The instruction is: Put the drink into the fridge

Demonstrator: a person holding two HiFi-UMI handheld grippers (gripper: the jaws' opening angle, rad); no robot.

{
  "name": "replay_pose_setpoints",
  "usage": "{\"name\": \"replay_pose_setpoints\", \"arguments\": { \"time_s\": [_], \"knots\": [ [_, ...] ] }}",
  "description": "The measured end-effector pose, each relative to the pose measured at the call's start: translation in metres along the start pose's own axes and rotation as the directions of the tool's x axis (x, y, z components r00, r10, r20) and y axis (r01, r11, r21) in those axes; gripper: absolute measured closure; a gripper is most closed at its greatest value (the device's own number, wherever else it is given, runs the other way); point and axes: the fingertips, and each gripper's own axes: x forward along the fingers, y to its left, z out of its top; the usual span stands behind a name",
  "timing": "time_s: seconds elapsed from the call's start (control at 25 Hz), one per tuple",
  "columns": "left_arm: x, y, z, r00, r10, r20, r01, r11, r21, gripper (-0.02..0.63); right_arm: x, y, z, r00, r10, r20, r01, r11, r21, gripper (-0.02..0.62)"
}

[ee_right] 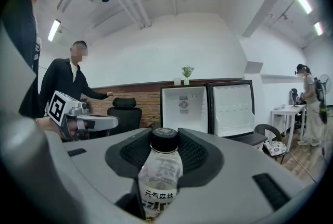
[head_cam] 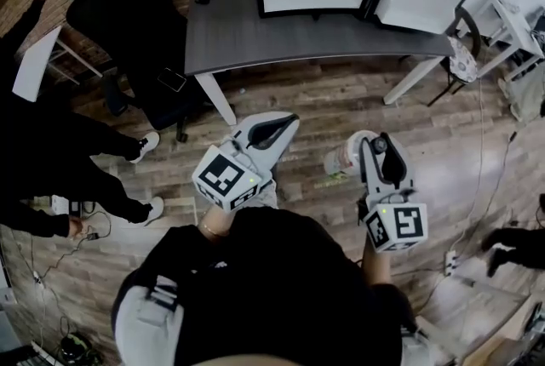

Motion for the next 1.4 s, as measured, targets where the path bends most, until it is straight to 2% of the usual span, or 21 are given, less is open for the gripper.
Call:
{"name": "replay_pose_setpoints", "arguments": {
  "time_s": [0.4, 0.64, 0.92, 1.08, 1.4],
  "knots": [
    [0.033, 0.082, -0.006, 1.000, 0.021, 0.015, -0.022, 1.000, 0.019, 0.609, 0.084, -0.018, 0.003, 1.000, 0.005, -0.012, -0.005, 1.000, 0.010, 0.443],
    [0.042, 0.141, -0.014, 0.998, 0.059, -0.012, -0.059, 0.998, -0.026, 0.609, 0.144, -0.020, 0.004, 0.999, 0.018, -0.033, -0.018, 1.000, 0.008, 0.443],
    [0.052, 0.214, -0.008, 0.997, 0.071, 0.018, -0.070, 0.997, -0.027, 0.609, 0.218, -0.020, 0.015, 0.998, 0.017, -0.056, -0.017, 1.000, 0.006, 0.443],
    [0.053, 0.251, -0.010, 0.995, 0.099, 0.005, -0.099, 0.993, -0.057, 0.609, 0.257, -0.016, 0.025, 0.998, 0.030, -0.057, -0.031, 0.999, -0.017, 0.443],
    [0.047, 0.302, -0.010, 0.992, 0.126, 0.016, -0.125, 0.990, -0.061, 0.609, 0.317, -0.004, 0.030, 0.997, 0.060, -0.055, -0.061, 0.998, -0.021, 0.443]
  ]
}}
